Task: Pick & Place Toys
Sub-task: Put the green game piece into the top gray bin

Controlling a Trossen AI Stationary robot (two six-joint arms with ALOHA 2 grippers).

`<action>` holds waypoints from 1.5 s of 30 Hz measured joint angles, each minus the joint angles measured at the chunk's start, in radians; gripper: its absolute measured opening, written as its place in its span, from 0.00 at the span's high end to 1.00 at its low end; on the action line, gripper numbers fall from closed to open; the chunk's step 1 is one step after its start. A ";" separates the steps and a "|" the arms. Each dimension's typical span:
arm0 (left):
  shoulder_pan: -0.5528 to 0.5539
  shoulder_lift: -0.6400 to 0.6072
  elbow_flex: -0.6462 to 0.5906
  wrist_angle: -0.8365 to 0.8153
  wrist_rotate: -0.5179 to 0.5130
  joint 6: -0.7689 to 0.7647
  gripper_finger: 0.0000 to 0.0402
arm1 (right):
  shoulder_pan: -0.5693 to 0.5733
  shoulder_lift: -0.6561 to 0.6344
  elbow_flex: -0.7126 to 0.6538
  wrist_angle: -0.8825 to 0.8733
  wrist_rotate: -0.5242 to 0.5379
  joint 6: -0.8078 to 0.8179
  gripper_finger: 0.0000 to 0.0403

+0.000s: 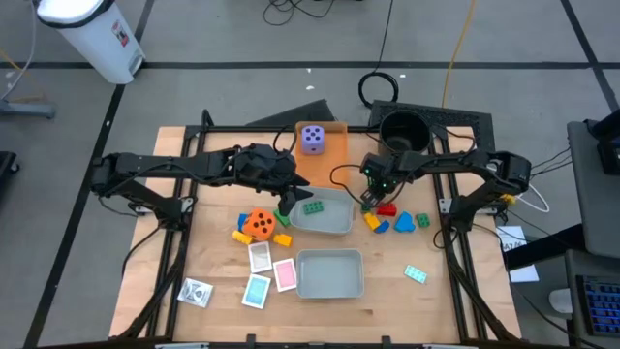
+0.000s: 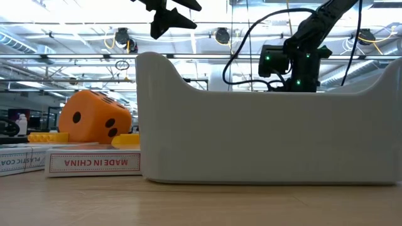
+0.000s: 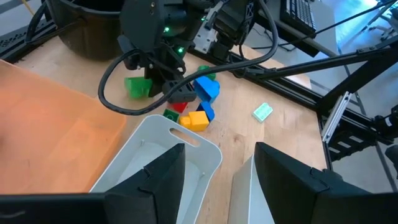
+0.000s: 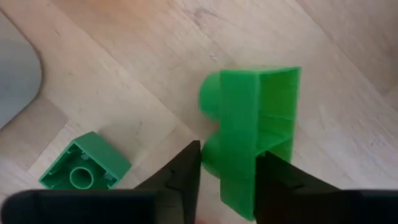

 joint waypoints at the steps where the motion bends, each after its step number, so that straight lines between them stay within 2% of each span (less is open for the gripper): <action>1: 0.000 0.000 0.000 0.000 0.000 0.000 0.51 | 0.000 0.000 0.000 0.000 0.000 0.000 0.80; 8: 0.000 0.000 0.000 0.000 0.000 -0.002 0.51 | 0.000 -0.001 0.000 0.001 -0.002 -0.023 0.97; 16: 0.000 0.000 0.000 0.000 0.000 -0.003 0.51 | -0.001 -0.077 0.000 0.017 -0.012 -0.010 0.96; 21: 0.000 0.000 0.000 0.001 0.000 -0.003 0.51 | 0.000 -0.207 -0.001 0.070 -0.104 0.048 0.98; 26: 0.002 0.000 0.000 0.019 0.001 -0.039 0.51 | 0.000 -0.364 -0.001 0.223 -0.229 0.118 0.96; 32: 0.030 0.000 0.000 0.109 0.002 -0.131 0.51 | 0.023 -0.489 -0.001 0.463 -0.289 0.084 0.98; 38: 0.059 0.000 0.000 0.225 0.003 -0.155 0.51 | 0.108 -0.510 -0.001 0.690 -0.292 0.057 0.98; 45: 0.080 0.000 0.000 0.420 0.018 -0.176 0.51 | 0.199 -0.470 -0.001 0.944 -0.292 0.053 0.98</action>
